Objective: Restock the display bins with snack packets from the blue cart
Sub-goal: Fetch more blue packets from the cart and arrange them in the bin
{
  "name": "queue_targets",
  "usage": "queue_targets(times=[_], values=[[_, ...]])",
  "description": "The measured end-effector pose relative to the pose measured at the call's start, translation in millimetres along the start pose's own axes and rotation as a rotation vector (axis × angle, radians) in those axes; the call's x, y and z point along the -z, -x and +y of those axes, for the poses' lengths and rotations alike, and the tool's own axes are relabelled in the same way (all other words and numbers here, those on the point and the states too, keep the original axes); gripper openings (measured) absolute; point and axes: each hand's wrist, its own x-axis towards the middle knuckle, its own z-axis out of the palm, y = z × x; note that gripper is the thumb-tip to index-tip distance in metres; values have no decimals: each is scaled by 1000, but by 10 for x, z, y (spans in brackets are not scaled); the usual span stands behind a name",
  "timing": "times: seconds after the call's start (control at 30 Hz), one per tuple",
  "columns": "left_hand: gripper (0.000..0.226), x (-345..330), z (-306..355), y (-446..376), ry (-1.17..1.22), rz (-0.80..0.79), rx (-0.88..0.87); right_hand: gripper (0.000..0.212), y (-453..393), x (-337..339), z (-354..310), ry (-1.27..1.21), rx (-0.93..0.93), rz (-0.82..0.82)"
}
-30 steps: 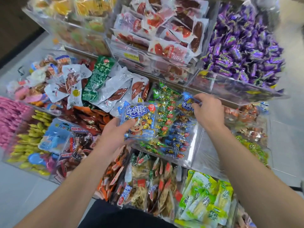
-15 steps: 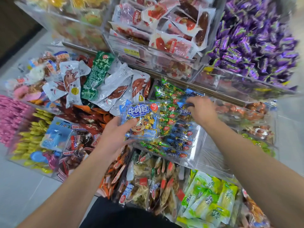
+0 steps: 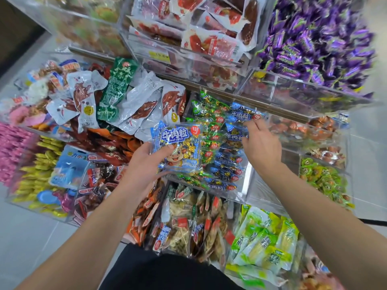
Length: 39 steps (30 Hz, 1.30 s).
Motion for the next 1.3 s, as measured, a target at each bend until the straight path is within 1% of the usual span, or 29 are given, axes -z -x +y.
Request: queue_targets(times=[0.03,0.1,0.2,0.3,0.5,0.6,0.7,0.77,0.87,0.9,0.97,1.0,1.1,1.13,1.17,1.2,1.23,1.3], values=[[19,-7,-2,9,-12,-9,-4,36,-5,-13,-25,-12,-16,-19],[25,-17,9,9,-19,-16,-15,33,-40,-26,-63,-38,-63,-63],[21,-5,24,7,27,1,4,32,-129,-28,-75,-69,-134,-96],[21,6,16,5,30,-4,3,31,-193,-27,-50,-60,-168,-124],[20,-10,16,-32,15,-6,11,31,-273,-92,-80,-43,-75,-218],[19,-28,38,-17,5,-4,-3,31,-304,-127,-92,-41,-105,-206],[17,-35,44,-21,16,-4,-5,33,-332,-140,-110,22,-116,-213],[23,-39,37,-30,37,-9,-8,33,-335,-141,-99,46,-127,-223],[55,-54,46,-19,52,14,-7,31,-281,-127,-56,19,-148,-227],[54,-60,44,-13,54,7,-2,32,-260,-116,-41,-6,-144,-223],[31,-55,38,-10,54,-21,15,36,-216,-87,-7,-73,-144,-198],[23,-61,39,-3,65,-29,15,36,-196,-69,12,-113,-153,-173],[23,-78,43,11,95,-23,-4,29,-143,-33,82,-211,-175,-83],[34,-85,48,23,94,-20,-14,26,-122,-25,107,-233,-180,-56],[55,-90,50,33,99,-3,-22,24,-102,-21,133,-257,-184,-30],[69,-88,36,30,83,27,-28,23,-80,-21,158,-276,-187,-9],[77,-83,23,27,68,41,-32,23,-60,-24,182,-280,-189,5],[83,-75,29,52,55,39,-28,21,-25,-39,219,-244,-204,9]])
